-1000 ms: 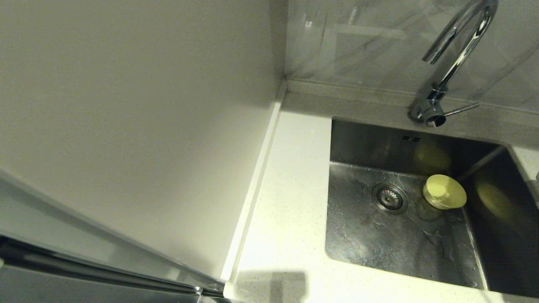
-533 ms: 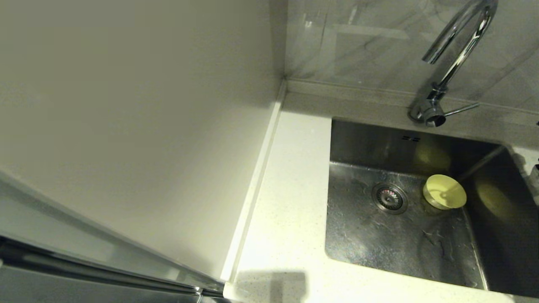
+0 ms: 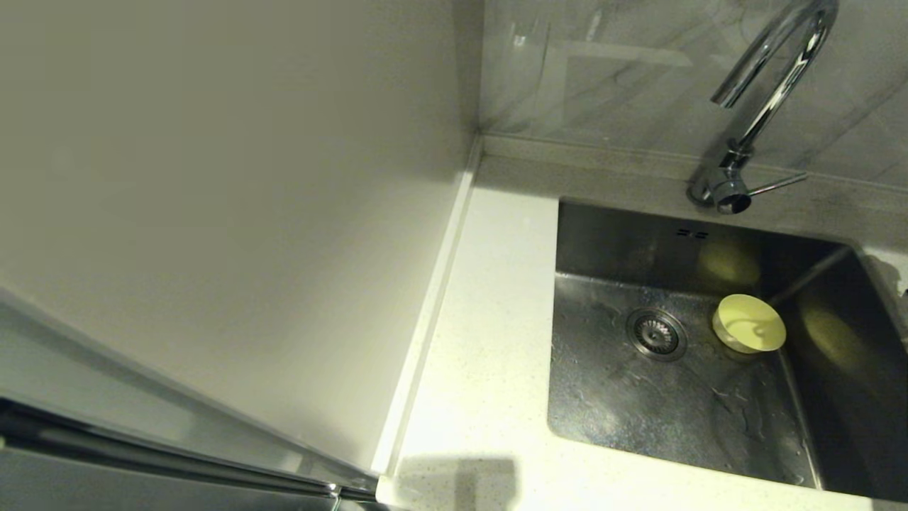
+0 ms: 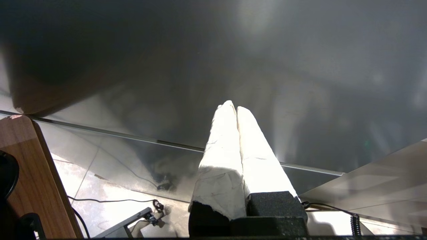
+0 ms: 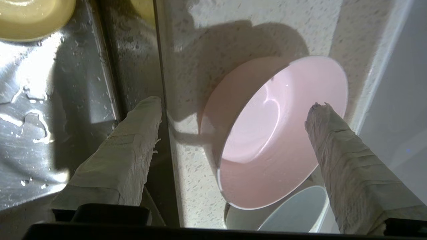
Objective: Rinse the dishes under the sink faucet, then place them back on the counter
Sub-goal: Put a bowl into the sink
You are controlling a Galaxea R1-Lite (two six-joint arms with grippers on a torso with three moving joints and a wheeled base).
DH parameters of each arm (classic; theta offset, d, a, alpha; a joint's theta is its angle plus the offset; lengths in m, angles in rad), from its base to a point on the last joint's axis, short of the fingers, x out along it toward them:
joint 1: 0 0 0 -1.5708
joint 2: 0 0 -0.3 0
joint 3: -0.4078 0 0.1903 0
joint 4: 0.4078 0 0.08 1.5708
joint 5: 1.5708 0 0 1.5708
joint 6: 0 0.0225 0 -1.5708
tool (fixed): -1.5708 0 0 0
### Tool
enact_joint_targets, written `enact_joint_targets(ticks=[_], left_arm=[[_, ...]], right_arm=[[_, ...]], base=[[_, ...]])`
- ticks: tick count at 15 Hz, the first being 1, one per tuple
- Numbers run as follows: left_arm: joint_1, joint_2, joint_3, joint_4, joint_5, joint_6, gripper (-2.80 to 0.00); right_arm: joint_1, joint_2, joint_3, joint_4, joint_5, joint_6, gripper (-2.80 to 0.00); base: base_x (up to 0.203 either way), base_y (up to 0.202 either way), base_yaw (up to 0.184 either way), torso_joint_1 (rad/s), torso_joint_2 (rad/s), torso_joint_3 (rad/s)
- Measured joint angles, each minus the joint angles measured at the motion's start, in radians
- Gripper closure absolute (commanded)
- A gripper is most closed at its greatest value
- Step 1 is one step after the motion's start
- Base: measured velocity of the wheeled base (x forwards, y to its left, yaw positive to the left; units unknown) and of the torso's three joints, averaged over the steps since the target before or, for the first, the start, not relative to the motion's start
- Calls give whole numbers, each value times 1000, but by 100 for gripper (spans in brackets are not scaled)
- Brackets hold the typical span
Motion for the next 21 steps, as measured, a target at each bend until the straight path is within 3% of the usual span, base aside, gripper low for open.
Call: enact_joint_targets(ticks=[11, 12, 21], left_arm=[[0, 0, 0, 0, 0, 0, 0], [0, 0, 0, 0, 0, 0, 0], [0, 0, 0, 0, 0, 0, 0]], right_arm=[[-6, -20, 73, 46, -2, 4, -280], [-6, -21, 75, 45, -2, 5, 0], [-5, -11, 84, 46, 0, 1, 0]], base=[[0, 0, 0, 0, 0, 0], [0, 0, 0, 0, 0, 0], [0, 0, 0, 0, 0, 0]])
